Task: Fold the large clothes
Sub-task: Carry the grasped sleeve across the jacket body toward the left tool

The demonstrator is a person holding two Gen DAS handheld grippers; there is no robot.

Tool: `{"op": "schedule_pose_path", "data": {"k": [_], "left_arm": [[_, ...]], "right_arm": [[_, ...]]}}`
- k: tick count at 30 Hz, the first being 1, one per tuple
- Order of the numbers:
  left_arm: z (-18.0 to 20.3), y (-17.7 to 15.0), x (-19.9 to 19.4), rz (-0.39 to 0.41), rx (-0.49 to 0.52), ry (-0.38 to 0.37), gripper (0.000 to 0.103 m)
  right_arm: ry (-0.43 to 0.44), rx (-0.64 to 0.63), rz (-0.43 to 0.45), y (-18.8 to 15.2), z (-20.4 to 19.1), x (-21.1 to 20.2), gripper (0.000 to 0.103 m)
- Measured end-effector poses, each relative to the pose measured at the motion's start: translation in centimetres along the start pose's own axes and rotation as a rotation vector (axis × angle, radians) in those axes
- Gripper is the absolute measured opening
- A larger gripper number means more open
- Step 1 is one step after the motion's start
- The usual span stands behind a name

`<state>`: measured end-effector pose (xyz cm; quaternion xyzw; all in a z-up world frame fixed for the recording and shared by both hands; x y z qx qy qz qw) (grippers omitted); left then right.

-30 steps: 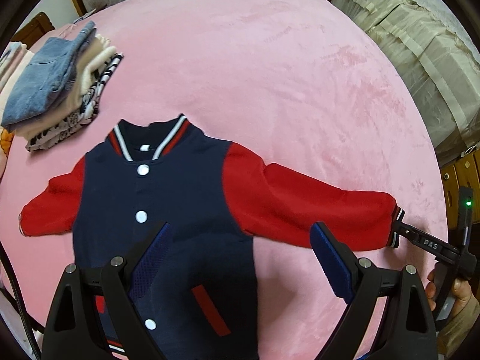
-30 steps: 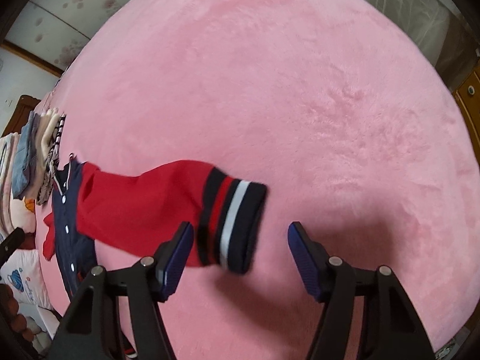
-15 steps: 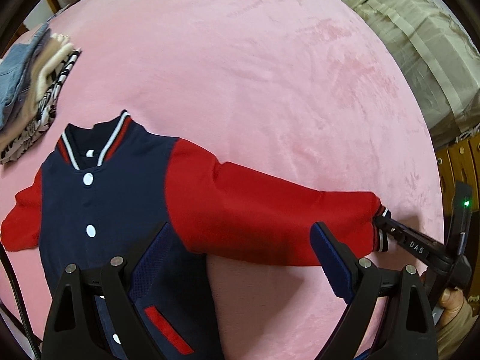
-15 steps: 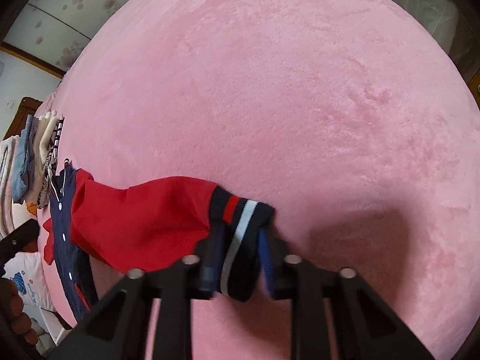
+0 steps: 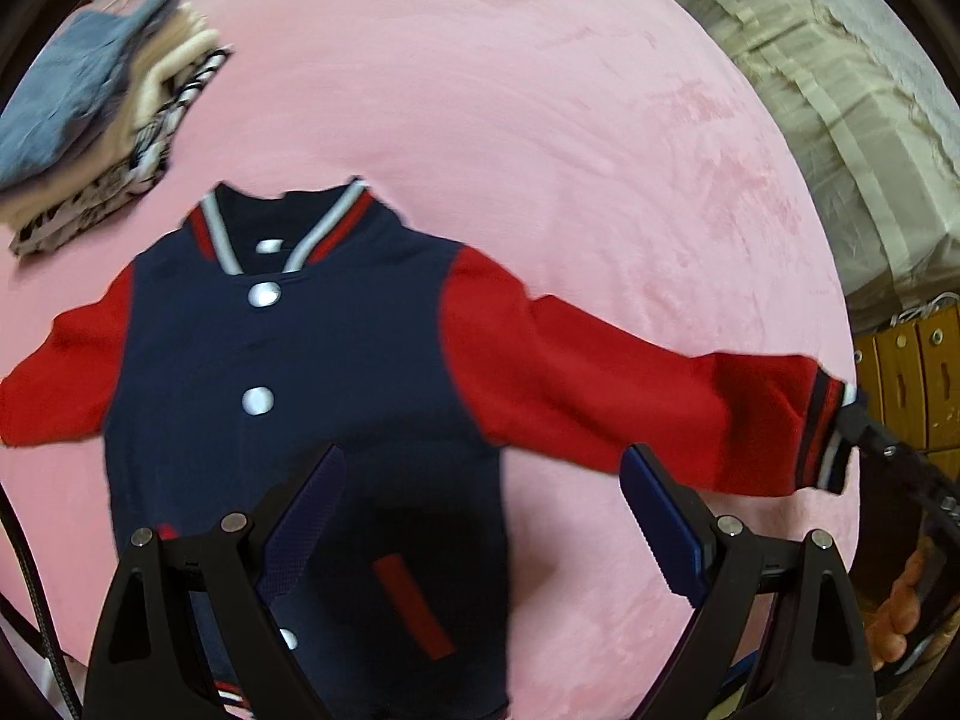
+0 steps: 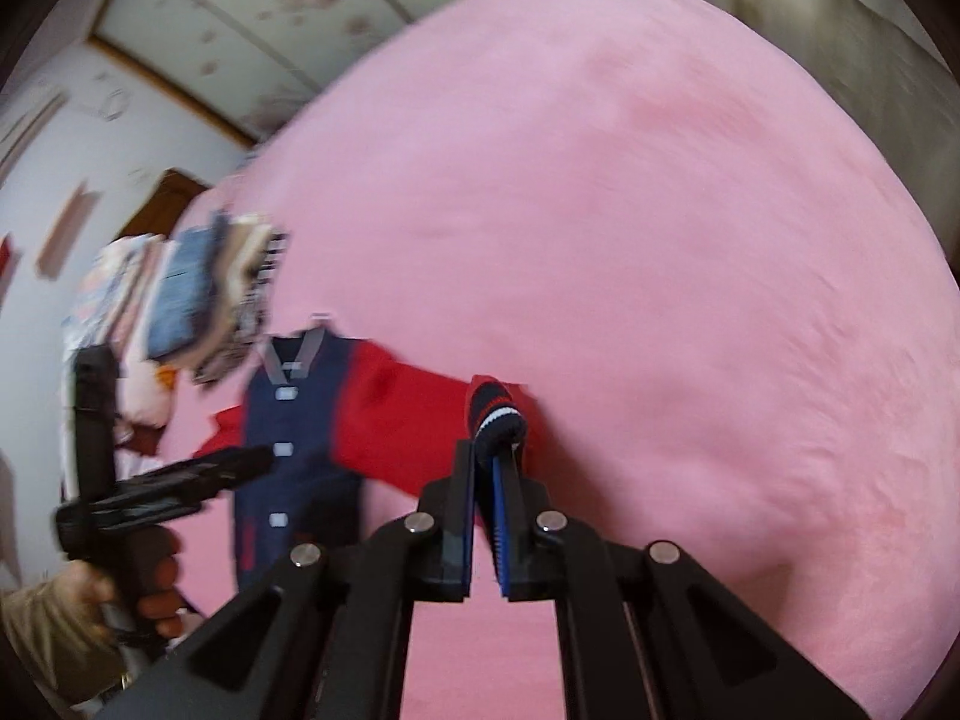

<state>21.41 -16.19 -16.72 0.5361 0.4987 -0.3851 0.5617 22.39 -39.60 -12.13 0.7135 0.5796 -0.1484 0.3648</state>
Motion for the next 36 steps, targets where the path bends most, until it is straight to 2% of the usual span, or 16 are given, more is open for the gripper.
{"op": "schedule_pose_path", "data": {"k": [5, 9, 14, 17, 19, 21, 22, 28, 30, 36], "left_arm": [[-4.8, 0.1, -0.8, 0.023, -0.033, -0.017, 0.092], [-8.9, 0.9, -0.4, 0.039, -0.048, -0.015, 0.092], [-13.1, 1.6, 1.9, 0.027, -0.069, -0.028, 0.092], [-14.6, 1.7, 3.6, 0.007, -0.072, -0.042, 0.092], [-15.1, 1.7, 4.9, -0.014, -0.077, -0.061, 0.092], [-15.3, 1.6, 6.2, -0.037, -0.081, -0.095, 0.092], [-15.2, 1.6, 6.6, -0.045, -0.083, -0.106, 0.092], [-13.7, 1.5, 9.9, -0.093, -0.082, -0.221, 0.09], [-12.8, 1.5, 11.0, -0.099, -0.065, -0.246, 0.079], [-10.6, 2.1, 13.4, -0.07, 0.013, -0.244, 0.068]], "right_arm": [[0.084, -0.064, 0.011, 0.9, -7.4, 3.5, 0.005], [0.1, -0.084, -0.014, 0.7, -11.6, 9.2, 0.005], [0.087, -0.079, -0.091, -0.6, -13.4, 17.8, 0.006], [0.044, -0.046, -0.125, -1.8, -12.8, 20.2, 0.008], [0.052, -0.019, -0.121, -2.1, -13.0, 20.5, 0.012], [0.008, -0.042, -0.104, -2.3, -12.8, 20.0, 0.037], [-0.018, -0.059, -0.092, -2.4, -12.7, 19.8, 0.041], [-0.052, -0.048, -0.103, -3.5, -10.7, 18.6, 0.042], [-0.065, -0.035, -0.107, -4.1, -9.9, 18.3, 0.042], [-0.072, 0.007, -0.129, -6.1, -8.4, 18.3, 0.042]]}}
Point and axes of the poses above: each gripper's, at about its wrist camera, not at the fingertips, and x roughly the way its jaws point, z to its right, y to its top, the point moved 8 cm from there along x, roughly the way its jaws point, and after that the axes turned 15 degrees about y, right-handed, at the moved point
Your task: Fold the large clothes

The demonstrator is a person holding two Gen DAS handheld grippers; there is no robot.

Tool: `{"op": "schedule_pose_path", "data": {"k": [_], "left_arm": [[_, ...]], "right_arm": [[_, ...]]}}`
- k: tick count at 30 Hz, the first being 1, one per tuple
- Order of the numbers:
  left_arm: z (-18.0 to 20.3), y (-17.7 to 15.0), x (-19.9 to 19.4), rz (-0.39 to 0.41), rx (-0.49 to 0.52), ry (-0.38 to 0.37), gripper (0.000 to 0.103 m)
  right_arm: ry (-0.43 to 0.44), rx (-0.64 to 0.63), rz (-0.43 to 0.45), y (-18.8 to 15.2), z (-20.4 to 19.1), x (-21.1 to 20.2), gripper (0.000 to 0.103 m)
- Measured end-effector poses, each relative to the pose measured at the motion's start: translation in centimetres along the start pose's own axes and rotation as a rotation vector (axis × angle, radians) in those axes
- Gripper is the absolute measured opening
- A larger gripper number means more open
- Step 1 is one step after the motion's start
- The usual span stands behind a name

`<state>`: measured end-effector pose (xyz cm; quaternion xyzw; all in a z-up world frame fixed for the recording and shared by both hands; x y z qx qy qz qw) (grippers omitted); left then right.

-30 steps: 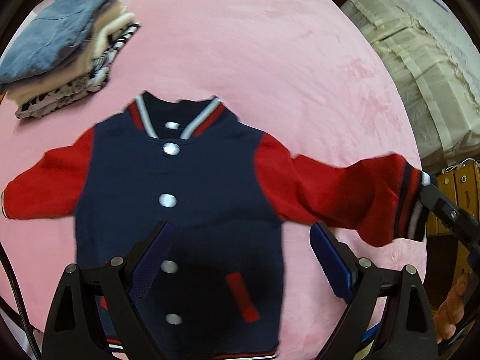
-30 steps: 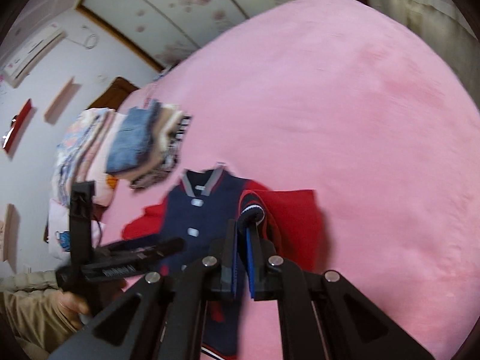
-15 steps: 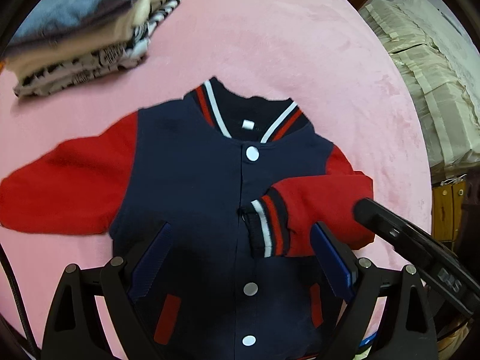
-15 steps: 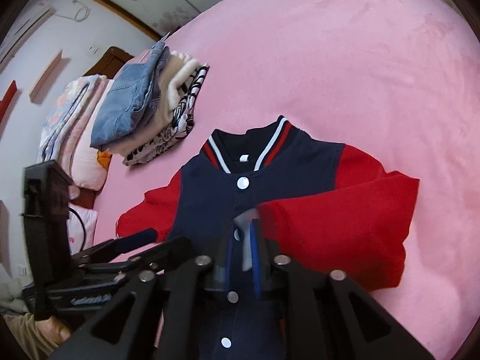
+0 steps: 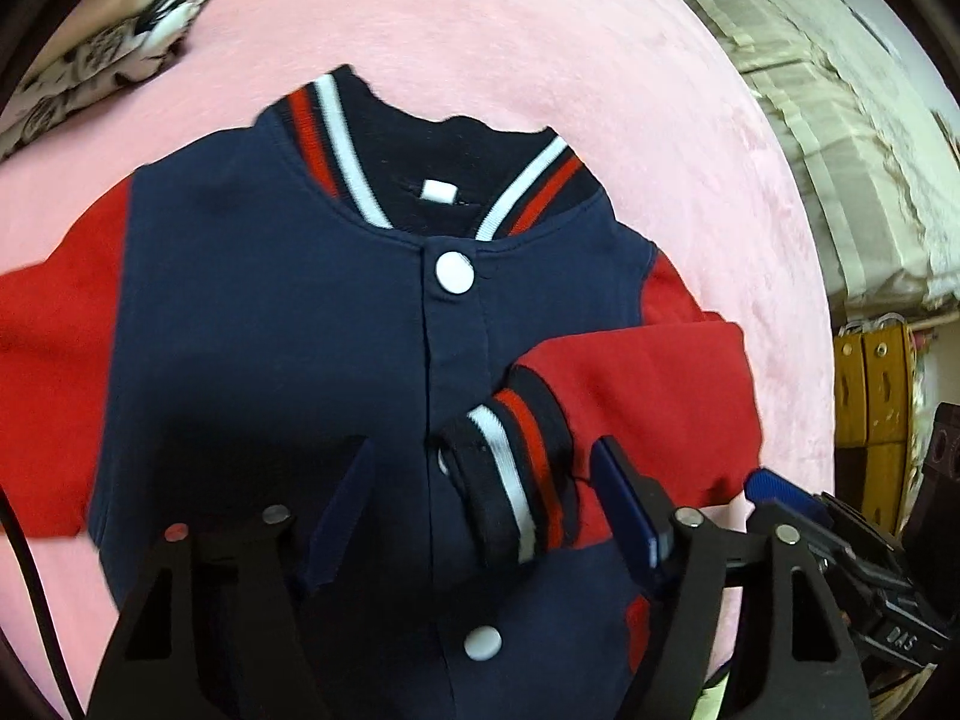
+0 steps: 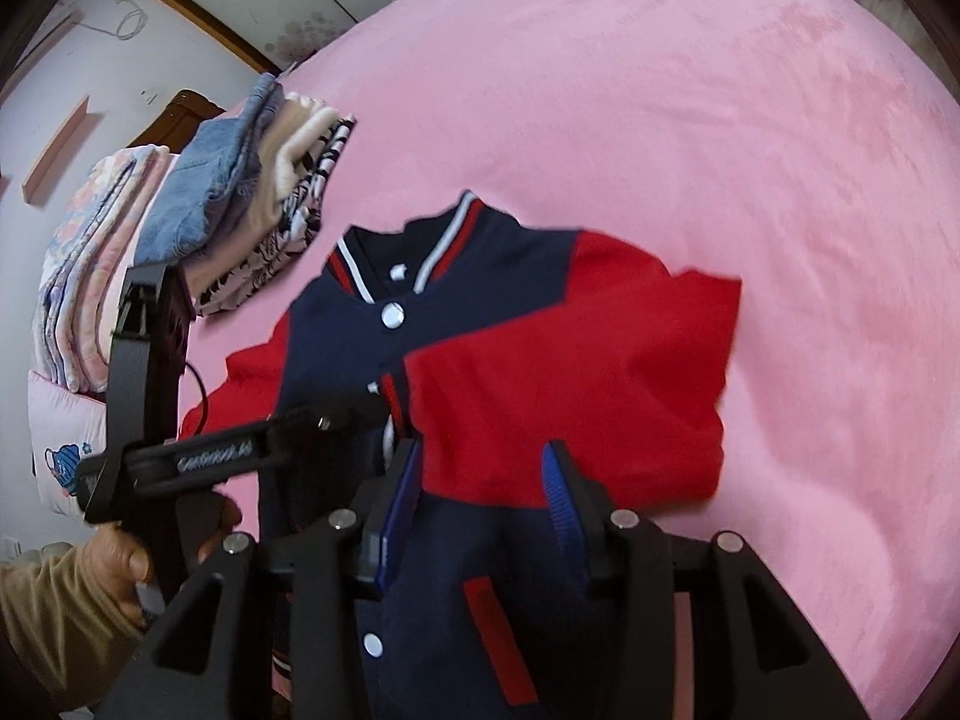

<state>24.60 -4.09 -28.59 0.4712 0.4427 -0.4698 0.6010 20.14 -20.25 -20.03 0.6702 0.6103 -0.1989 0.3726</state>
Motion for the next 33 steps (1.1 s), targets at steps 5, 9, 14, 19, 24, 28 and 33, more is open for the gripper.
{"op": "schedule_pose_path", "data": {"k": [5, 9, 14, 19, 24, 28, 33], "left_arm": [[0.9, 0.5, 1.8, 0.022, 0.067, 0.046, 0.068], [1.6, 1.0, 2.9, 0.042, 0.075, 0.09, 0.06], [2.3, 1.5, 2.8, 0.059, 0.077, 0.193, 0.023], [2.8, 1.7, 0.7, 0.075, 0.007, 0.184, 0.008], [4.6, 1.9, -1.6, 0.101, -0.015, 0.124, 0.006], [6.5, 3.1, -4.2, 0.131, -0.042, 0.051, 0.006], [7.0, 5.4, -9.2, 0.205, -0.089, -0.027, 0.006]], "right_arm": [[0.004, 0.017, -0.018, -1.1, 0.8, 0.3, 0.042], [0.005, 0.04, -0.027, -1.6, 1.5, 0.4, 0.042], [0.006, 0.066, -0.035, -2.3, 2.4, 0.2, 0.042], [-0.005, 0.062, -0.03, -2.3, 3.1, -0.4, 0.042], [-0.027, 0.06, -0.015, -1.9, 4.0, -1.2, 0.042], [-0.065, 0.017, -0.021, -1.8, 4.6, -1.3, 0.042], [-0.152, -0.065, -0.042, -2.3, 5.3, -0.3, 0.042]]}}
Point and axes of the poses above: each gripper's, at about its wrist camera, not at the fingertips, and x roughly the way its jaws point, z to its right, y to its top, the point moved 8 cm from there along x, roughly the way its jaws point, and after that the axes turned 15 degrees about y, right-handed, at the moved point
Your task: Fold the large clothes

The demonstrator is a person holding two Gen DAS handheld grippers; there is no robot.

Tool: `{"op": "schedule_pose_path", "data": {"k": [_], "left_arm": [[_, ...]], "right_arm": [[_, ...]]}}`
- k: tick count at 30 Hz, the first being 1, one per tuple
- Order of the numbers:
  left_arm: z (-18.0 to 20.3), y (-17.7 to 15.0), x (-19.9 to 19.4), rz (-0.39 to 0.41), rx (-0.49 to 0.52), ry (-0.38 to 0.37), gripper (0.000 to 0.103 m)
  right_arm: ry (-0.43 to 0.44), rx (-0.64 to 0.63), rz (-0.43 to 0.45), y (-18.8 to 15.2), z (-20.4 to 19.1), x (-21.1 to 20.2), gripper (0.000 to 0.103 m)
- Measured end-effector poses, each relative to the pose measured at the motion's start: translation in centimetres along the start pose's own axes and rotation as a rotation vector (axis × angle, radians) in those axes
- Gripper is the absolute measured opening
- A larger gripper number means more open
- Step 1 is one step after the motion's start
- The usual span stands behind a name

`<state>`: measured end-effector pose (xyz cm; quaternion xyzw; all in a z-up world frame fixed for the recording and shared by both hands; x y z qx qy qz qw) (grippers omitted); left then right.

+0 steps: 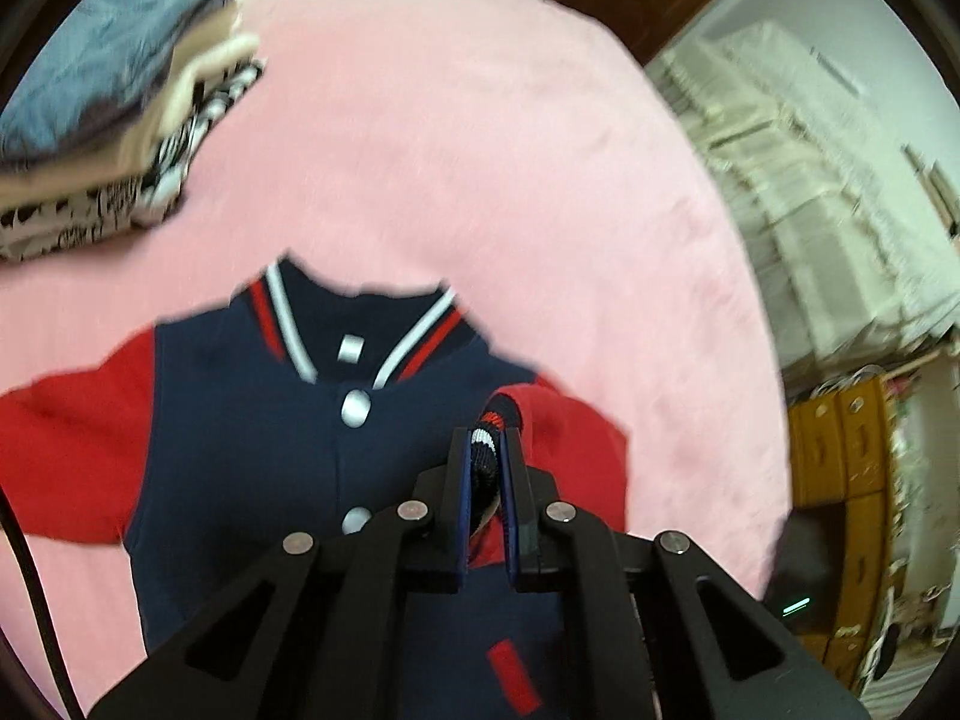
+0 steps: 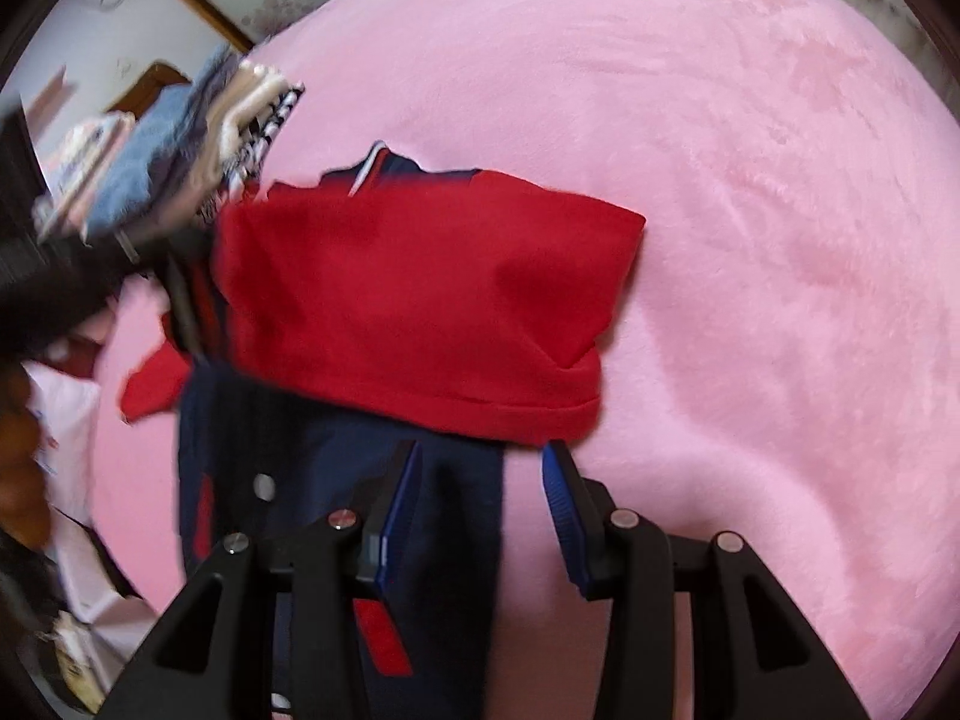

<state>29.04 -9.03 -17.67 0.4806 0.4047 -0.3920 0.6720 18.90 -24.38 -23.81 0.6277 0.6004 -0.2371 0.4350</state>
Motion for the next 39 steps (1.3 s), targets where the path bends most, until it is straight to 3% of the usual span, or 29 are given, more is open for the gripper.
{"op": "schedule_pose_path", "data": {"k": [5, 9, 12, 17, 20, 23, 27, 31, 39], "left_arm": [[-1.1, 2.8, -3.7, 0.065, -0.049, -0.038, 0.006], [-4.2, 4.0, -5.0, 0.113, -0.073, 0.016, 0.006], [-8.1, 3.7, -3.8, 0.079, -0.095, 0.086, 0.006], [-13.8, 0.7, 0.9, -0.047, -0.143, 0.21, 0.006], [-15.7, -1.1, 2.9, -0.097, -0.17, 0.234, 0.007], [-16.0, -1.9, 3.4, -0.097, -0.174, 0.227, 0.007], [-15.4, -1.2, 3.3, -0.08, -0.159, 0.206, 0.007], [-14.5, -0.7, 3.0, -0.067, -0.132, 0.192, 0.007], [-14.6, -0.7, 2.9, -0.075, -0.12, 0.171, 0.007]], "right_arm": [[-0.036, -0.018, 0.042, 1.3, 0.1, 0.8, 0.042], [-0.083, -0.088, 0.1, 2.9, -1.0, 0.7, 0.042], [-0.075, -0.125, 0.092, 3.2, -2.0, 0.9, 0.042], [-0.093, -0.188, 0.076, 2.7, -2.8, 1.0, 0.042], [-0.127, -0.247, 0.078, 2.3, -3.4, 1.0, 0.042], [-0.173, -0.308, 0.088, 2.2, -4.2, 1.4, 0.04], [-0.212, -0.357, 0.081, 2.0, -4.9, 2.0, 0.007], [-0.288, -0.392, 0.073, 1.6, -4.9, 2.1, 0.007], [-0.353, -0.419, 0.075, 1.4, -4.6, 2.4, 0.007]]}}
Point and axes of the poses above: each gripper's, at about its wrist camera, not at the fingertips, and x roughly the way its jaws point, z to its right, y to its top, the point moved 8 cm from there along x, roughly the way its jaws point, and after that the axes turned 15 degrees about y, right-handed, at the moved point
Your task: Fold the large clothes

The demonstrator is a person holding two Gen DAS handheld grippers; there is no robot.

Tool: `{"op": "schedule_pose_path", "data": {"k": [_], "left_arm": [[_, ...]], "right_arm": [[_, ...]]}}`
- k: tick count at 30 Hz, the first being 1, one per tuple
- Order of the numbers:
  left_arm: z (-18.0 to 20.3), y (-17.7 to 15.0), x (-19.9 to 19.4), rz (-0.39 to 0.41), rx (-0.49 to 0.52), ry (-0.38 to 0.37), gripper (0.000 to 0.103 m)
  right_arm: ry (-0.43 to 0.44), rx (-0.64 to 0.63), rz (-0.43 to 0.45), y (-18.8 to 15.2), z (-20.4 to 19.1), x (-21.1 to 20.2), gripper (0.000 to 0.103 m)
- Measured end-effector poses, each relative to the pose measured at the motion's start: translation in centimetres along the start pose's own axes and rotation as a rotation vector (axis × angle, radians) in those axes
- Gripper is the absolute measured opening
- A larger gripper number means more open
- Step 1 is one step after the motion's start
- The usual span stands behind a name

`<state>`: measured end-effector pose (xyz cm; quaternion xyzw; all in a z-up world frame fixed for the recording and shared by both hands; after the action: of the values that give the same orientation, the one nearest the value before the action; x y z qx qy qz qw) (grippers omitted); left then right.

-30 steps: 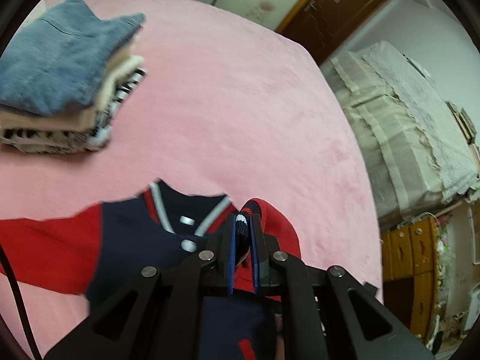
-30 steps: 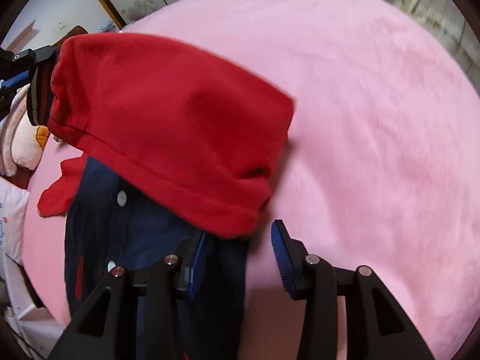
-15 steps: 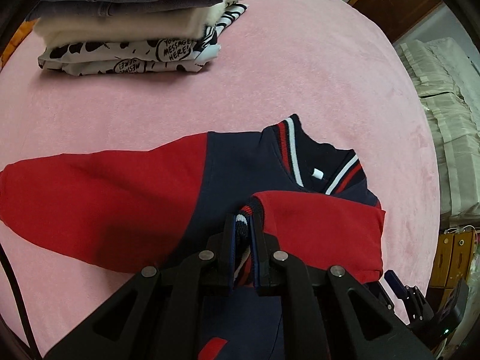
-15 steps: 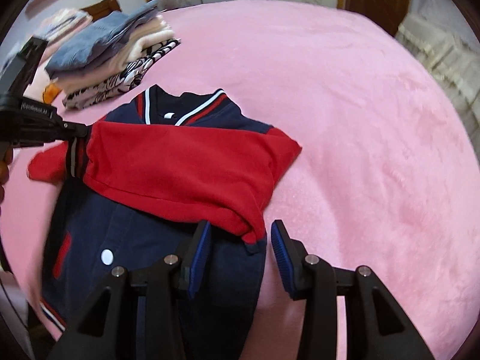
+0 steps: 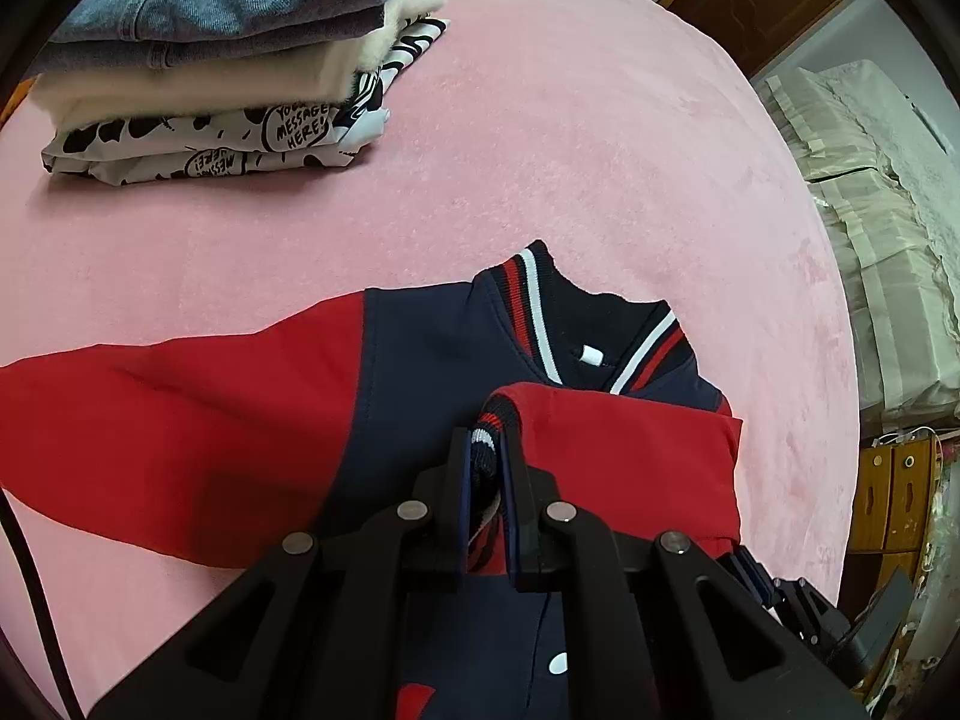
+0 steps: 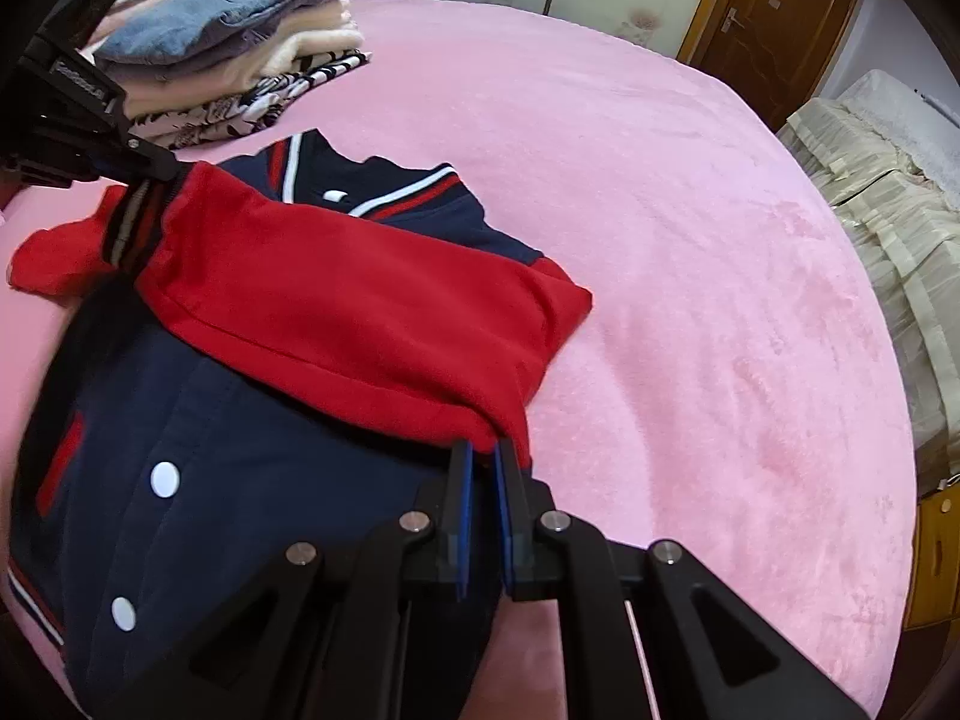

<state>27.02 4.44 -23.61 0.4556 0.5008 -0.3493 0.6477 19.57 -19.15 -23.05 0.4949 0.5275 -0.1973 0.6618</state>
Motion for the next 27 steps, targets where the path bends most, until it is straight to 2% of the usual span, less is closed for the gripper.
{"op": "schedule_pose_path", "data": {"k": [5, 9, 11, 13, 15, 18, 21, 27], "left_arm": [[-0.5, 0.0, 0.2, -0.01, 0.002, -0.003, 0.007], [-0.7, 0.2, 0.6, -0.019, -0.004, -0.01, 0.007], [-0.9, 0.4, 1.1, -0.025, -0.005, -0.007, 0.007], [-1.1, 0.5, 1.5, -0.03, -0.006, -0.004, 0.007], [-1.3, 0.7, 2.0, -0.034, -0.004, 0.007, 0.007], [-1.6, 0.8, 2.6, -0.043, 0.0, 0.022, 0.007], [-1.9, 0.7, 3.5, -0.058, 0.003, 0.03, 0.007], [-2.0, 0.5, 4.9, -0.075, 0.036, 0.051, 0.008]], "right_arm": [[-0.014, -0.043, -0.028, 0.0, -0.3, 1.1, 0.008], [-0.007, -0.069, -0.056, -0.2, -0.6, 1.9, 0.016], [-0.012, -0.082, -0.062, -0.2, -0.7, 2.2, 0.016], [-0.011, -0.094, -0.058, 0.0, -0.7, 2.4, 0.016], [-0.001, -0.092, -0.064, -0.1, -0.6, 2.5, 0.003], [0.0, -0.065, -0.012, 0.0, -0.3, 1.0, 0.003], [-0.028, -0.091, 0.011, -0.9, -0.9, -0.2, 0.003], [-0.041, -0.124, -0.029, -3.2, -2.1, 0.9, 0.003]]}}
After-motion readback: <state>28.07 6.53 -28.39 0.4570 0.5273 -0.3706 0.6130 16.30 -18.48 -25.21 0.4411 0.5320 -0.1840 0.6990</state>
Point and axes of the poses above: each gripper's, at about its wrist camera, not at the fingertips, and x roughly the way its jaws point, z to its right, y to its top, the point moved 8 cm from there along x, roughly the way its jaws point, and after that the axes turned 15 degrees about y, right-handed, at the moved point
